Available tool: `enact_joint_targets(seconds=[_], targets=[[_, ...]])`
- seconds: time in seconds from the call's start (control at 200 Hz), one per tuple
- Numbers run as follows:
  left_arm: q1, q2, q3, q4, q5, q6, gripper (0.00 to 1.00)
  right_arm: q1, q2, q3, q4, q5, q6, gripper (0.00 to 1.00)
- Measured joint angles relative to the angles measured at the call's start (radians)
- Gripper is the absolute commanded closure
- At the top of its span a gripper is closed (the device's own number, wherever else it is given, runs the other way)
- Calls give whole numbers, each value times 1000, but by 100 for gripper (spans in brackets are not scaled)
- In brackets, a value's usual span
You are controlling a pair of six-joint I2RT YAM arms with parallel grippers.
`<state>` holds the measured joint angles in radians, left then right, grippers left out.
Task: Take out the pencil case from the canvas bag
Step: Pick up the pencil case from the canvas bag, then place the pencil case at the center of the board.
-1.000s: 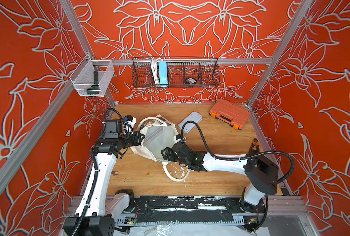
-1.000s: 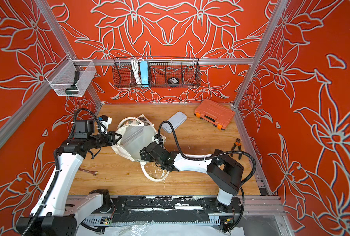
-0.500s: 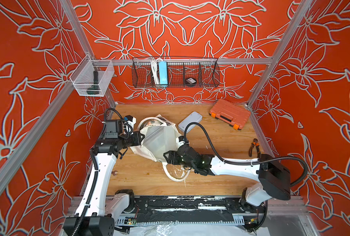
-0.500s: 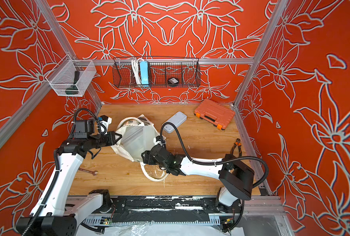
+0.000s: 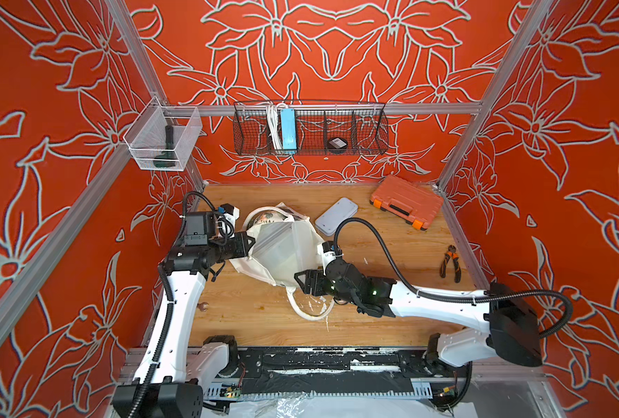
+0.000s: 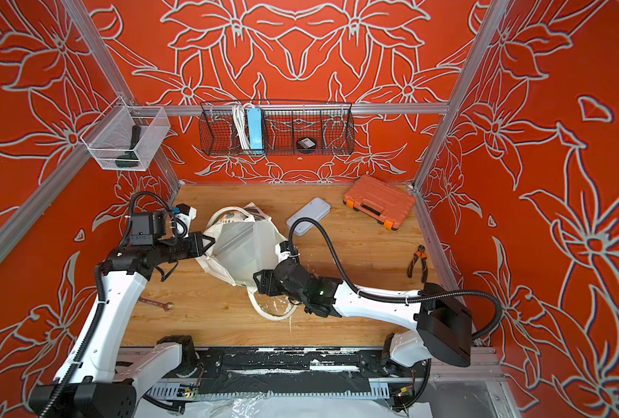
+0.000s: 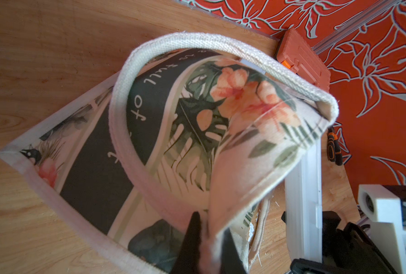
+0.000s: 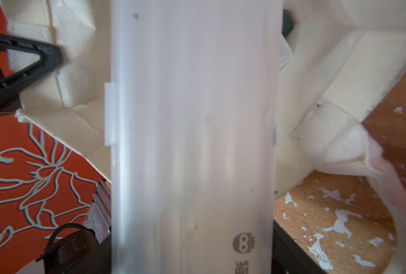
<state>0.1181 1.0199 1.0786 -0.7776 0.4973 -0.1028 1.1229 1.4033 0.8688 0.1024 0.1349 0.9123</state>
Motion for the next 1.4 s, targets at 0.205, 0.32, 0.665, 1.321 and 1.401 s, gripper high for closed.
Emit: enact_joint_targets(seconds=[0.205, 0.32, 0.665, 1.321, 1.401], targets=[[0, 0, 0, 2, 0, -3, 100, 5, -93, -40, -24, 23, -23, 31], [1, 0, 0, 5, -1, -3, 100, 4, -156, -55, -47, 69, -32, 31], [2, 3, 3, 3, -14, 16, 100, 2, -290, -71, -127, 200, -51, 30], [2, 17, -46, 13, -53, 104, 100, -108, -331, -21, -381, 304, -24, 30], [2, 17, -51, 13, -50, 102, 100, -142, -331, -20, -408, 300, -13, 30]])
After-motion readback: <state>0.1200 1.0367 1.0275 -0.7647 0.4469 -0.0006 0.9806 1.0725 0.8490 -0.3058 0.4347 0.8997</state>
